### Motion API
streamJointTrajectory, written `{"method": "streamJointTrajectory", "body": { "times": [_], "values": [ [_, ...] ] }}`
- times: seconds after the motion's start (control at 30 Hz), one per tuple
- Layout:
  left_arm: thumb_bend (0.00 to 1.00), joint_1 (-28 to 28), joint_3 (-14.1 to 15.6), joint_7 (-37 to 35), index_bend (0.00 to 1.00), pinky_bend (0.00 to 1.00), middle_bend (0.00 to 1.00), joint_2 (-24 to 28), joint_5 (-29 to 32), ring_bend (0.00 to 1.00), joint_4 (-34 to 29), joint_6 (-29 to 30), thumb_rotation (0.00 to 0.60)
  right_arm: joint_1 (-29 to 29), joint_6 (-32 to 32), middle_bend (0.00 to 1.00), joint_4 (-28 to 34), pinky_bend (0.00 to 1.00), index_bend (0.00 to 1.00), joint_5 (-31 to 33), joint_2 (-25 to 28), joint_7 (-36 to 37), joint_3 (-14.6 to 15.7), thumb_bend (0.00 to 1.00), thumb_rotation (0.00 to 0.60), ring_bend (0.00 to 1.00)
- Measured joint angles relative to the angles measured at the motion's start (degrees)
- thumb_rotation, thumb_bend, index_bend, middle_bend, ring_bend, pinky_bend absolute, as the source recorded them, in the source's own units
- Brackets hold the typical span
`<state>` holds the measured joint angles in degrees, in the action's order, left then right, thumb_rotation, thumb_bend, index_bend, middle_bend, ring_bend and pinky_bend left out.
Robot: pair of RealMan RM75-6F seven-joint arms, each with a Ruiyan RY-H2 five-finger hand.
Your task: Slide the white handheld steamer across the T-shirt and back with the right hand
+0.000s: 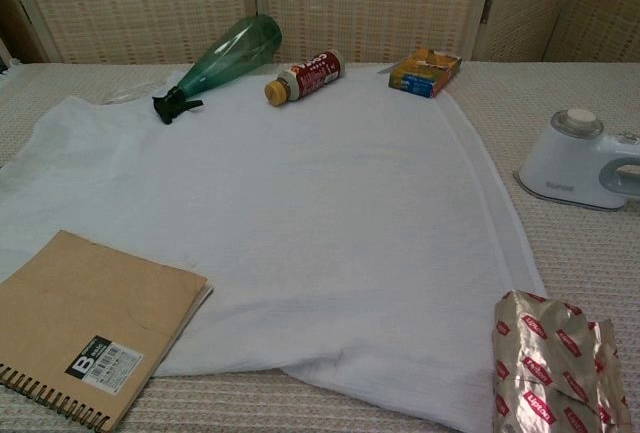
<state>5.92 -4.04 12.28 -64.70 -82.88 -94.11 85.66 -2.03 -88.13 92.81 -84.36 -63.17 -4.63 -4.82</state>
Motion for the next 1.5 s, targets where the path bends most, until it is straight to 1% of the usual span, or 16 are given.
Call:
{"method": "streamJointTrajectory", "body": {
  "times": [0.47, 0.8, 0.97, 1.1, 1.23, 1.33, 1.43, 1.5],
  "values": [
    [0.14, -0.3, -0.1, -0.7, 0.14, 0.05, 0.15, -0.9, -0.3, 0.1, 1.2, 1.0, 0.6, 0.4, -1.3, 0.17, -0.3, 0.29, 0.0, -0.9, -0.8, -0.3, -0.2, 0.08, 0.555, 0.12],
    [0.14, -0.5, 0.1, -0.8, 0.14, 0.05, 0.15, -1.2, -0.7, 0.1, 1.4, 1.4, 0.6, -1.0, 1.3, 0.17, -0.7, 0.29, 0.0, -0.8, -1.9, -0.3, -0.1, 0.08, 0.556, 0.13],
    [0.14, -0.7, 0.2, -0.9, 0.14, 0.05, 0.15, -1.2, -0.5, 0.1, 1.3, 1.3, 0.6, -2.4, 3.7, 0.17, -0.8, 0.29, 0.0, 1.2, -2.5, -1.5, -1.1, 0.08, 0.557, 0.13],
    [0.14, -0.9, 0.5, -1.1, 0.14, 0.05, 0.15, -1.3, -0.8, 0.1, 1.3, 1.4, 0.6, -4.2, 6.3, 0.2, -1.0, 0.29, 0.01, 4.0, -3.7, -5.0, -2.3, 0.08, 0.554, 0.16],
    [0.14, -0.9, 0.6, -1.2, 0.14, 0.05, 0.15, -1.1, -0.6, 0.1, 1.2, 1.0, 0.6, -6.6, 9.4, 0.24, -2.4, 0.3, 0.01, 7.8, -6.1, -7.2, -4.1, 0.0, 0.557, 0.17],
    [0.13, -0.8, 0.5, -1.2, 0.14, 0.05, 0.15, -0.9, -0.7, 0.1, 0.9, 1.0, 0.6, -8.8, 12.3, 0.26, -3.8, 0.3, 0.04, 10.3, -8.1, -8.0, -5.3, 0.0, 0.558, 0.19],
    [0.14, -0.8, 0.4, -1.3, 0.14, 0.05, 0.15, -1.0, -0.8, 0.1, 0.9, 1.1, 0.6, -10.8, 14.0, 0.29, -5.9, 0.33, 0.1, 12.2, -10.2, -8.7, -6.5, 0.0, 0.556, 0.22],
    [0.14, -0.7, 0.4, -1.4, 0.14, 0.05, 0.15, -1.0, -0.8, 0.1, 0.9, 0.9, 0.6, -12.0, 15.5, 0.31, -7.6, 0.36, 0.17, 13.5, -11.4, -8.5, -7.2, 0.0, 0.556, 0.24]
  ]
}}
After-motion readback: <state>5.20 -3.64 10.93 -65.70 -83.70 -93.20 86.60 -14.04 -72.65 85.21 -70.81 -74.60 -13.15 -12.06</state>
